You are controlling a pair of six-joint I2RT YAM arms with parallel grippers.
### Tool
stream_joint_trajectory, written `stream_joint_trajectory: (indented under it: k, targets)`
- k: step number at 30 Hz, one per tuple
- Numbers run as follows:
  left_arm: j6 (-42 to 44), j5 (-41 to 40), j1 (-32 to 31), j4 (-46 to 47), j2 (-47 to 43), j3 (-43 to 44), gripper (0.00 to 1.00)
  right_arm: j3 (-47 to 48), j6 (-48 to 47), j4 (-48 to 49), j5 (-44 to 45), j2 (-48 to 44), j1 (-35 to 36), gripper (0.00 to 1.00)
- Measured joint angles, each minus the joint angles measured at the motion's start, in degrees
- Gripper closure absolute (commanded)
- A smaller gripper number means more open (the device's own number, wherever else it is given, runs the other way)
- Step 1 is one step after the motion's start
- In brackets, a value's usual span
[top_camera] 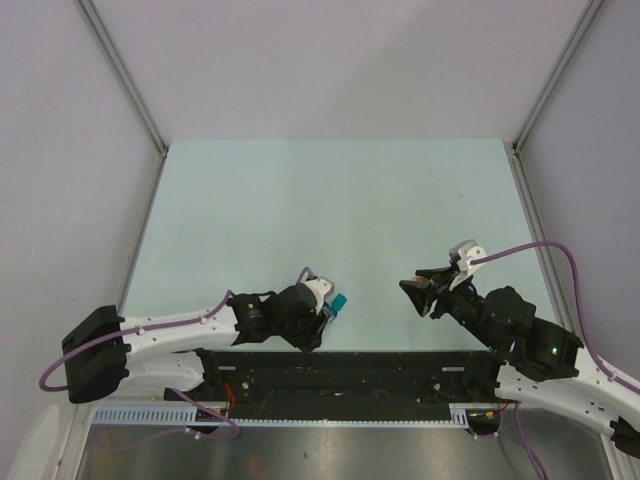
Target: Sort the pills into containers
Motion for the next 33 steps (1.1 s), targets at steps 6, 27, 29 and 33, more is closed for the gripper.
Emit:
stream_joint_trajectory:
  k: [6, 27, 29, 33]
  targets:
    - [0.9, 0.4, 0.4, -2.9, 1.3, 2.2, 1.0, 0.0, 0.0, -0.2, 0.0, -0.1, -0.1, 1.0]
    - [2.4, 4.0, 1.4, -10.3, 5.5, 8.2, 1.0, -0.9, 0.0, -0.4, 0.0, -0.1, -0.1, 1.0]
    - [2.4, 4.4, 1.6, -11.0, 5.8, 8.5, 1.0, -0.9, 0.0, -0.4, -0.1, -0.1, -0.1, 1.0]
    - [2.8, 5.1, 2.1, -12.6, 7.0, 10.0, 1.0, -0.9, 0.0, -0.4, -0.2, -0.1, -0.1, 1.0]
